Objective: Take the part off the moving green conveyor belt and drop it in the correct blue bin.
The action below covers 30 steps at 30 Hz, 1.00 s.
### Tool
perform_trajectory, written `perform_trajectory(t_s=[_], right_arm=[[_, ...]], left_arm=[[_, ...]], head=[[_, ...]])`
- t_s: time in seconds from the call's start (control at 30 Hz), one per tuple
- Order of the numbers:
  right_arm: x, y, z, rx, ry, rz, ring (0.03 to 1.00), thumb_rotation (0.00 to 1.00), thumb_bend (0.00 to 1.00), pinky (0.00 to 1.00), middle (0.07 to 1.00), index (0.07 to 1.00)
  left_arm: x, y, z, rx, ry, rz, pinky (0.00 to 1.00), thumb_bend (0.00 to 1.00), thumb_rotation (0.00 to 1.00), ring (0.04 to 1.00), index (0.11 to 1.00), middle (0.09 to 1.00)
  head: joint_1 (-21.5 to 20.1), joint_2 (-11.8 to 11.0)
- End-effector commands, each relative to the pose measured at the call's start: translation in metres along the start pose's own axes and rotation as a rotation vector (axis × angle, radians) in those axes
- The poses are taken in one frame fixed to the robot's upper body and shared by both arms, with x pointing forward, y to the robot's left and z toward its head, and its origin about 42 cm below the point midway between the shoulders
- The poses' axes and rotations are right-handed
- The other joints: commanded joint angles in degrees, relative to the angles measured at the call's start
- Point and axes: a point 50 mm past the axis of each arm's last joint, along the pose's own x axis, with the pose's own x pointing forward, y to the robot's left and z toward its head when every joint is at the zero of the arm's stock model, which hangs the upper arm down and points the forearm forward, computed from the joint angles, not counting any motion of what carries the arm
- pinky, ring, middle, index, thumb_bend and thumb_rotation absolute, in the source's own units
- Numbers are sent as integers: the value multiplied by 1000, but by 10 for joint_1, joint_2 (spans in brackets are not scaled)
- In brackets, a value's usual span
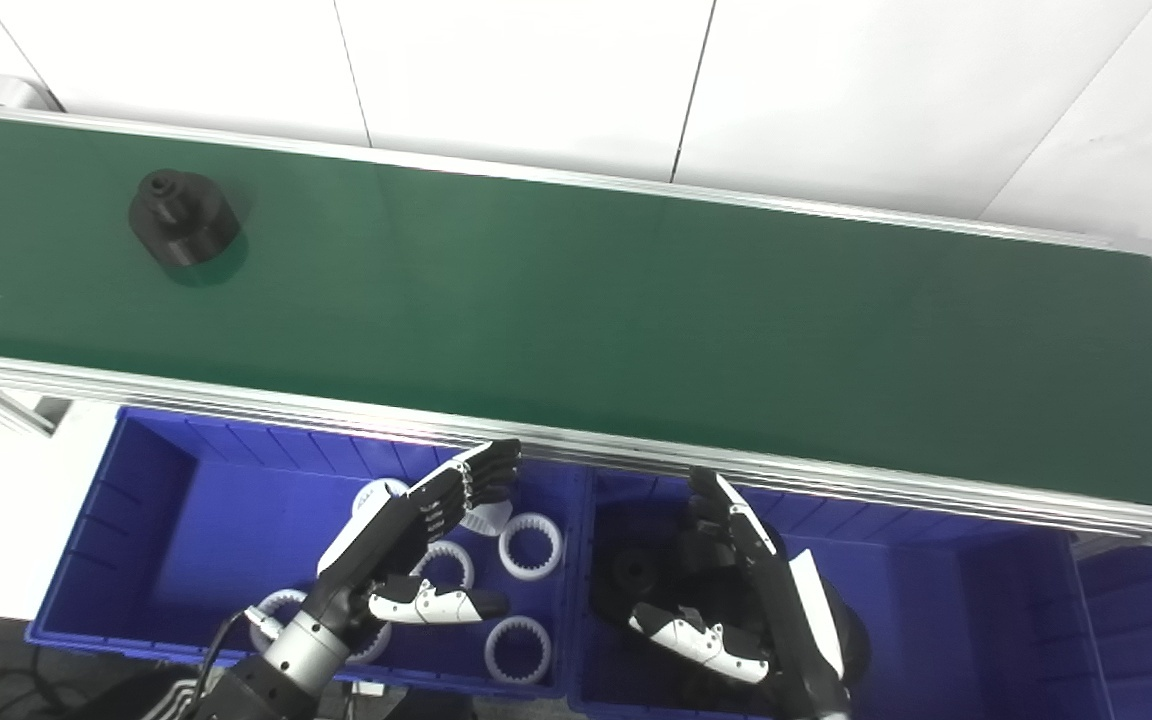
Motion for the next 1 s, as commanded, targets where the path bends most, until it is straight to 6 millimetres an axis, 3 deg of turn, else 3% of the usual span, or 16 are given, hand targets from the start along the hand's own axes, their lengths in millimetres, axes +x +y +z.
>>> perform_trajectory(t_s=[0.0, 0.63, 0.7, 0.77, 0.83, 0.87, 0.97], right_arm=[[0, -2, 6, 7, -45, -14, 868, 455, 760, 817, 894, 905], [-2, 0, 1, 34, -59, -23, 852, 446, 751, 779, 890, 917], [-3, 0, 0, 37, -53, -21, 854, 447, 755, 779, 889, 917], [-5, 1, -2, 38, -52, -22, 852, 445, 758, 777, 886, 915], [-6, 1, -5, 36, -54, -23, 852, 442, 762, 773, 885, 915], [-7, 1, -8, 34, -54, -24, 852, 442, 762, 773, 885, 914], [-10, -1, -15, 41, -65, -18, 854, 422, 757, 779, 886, 913]], left_arm=[[3, 0, 6, -6, -59, -11, 844, 762, 239, 877, 885, 893], [4, -10, 8, -32, -34, 4, 783, 803, 214, 814, 873, 872], [4, -10, 6, -33, -31, 5, 782, 802, 209, 813, 875, 873], [3, -10, 3, -32, -31, 2, 783, 796, 212, 815, 877, 873], [2, -11, -1, -33, -29, -3, 786, 791, 210, 823, 880, 875], [2, -12, -3, -31, -25, -2, 786, 791, 210, 823, 881, 875], [2, -16, -8, -13, -16, -1, 773, 794, 229, 819, 878, 866]], head=[[1, -2], [19, -19], [23, -30], [39, -56], [43, -62], [61, -83], [91, -112]])
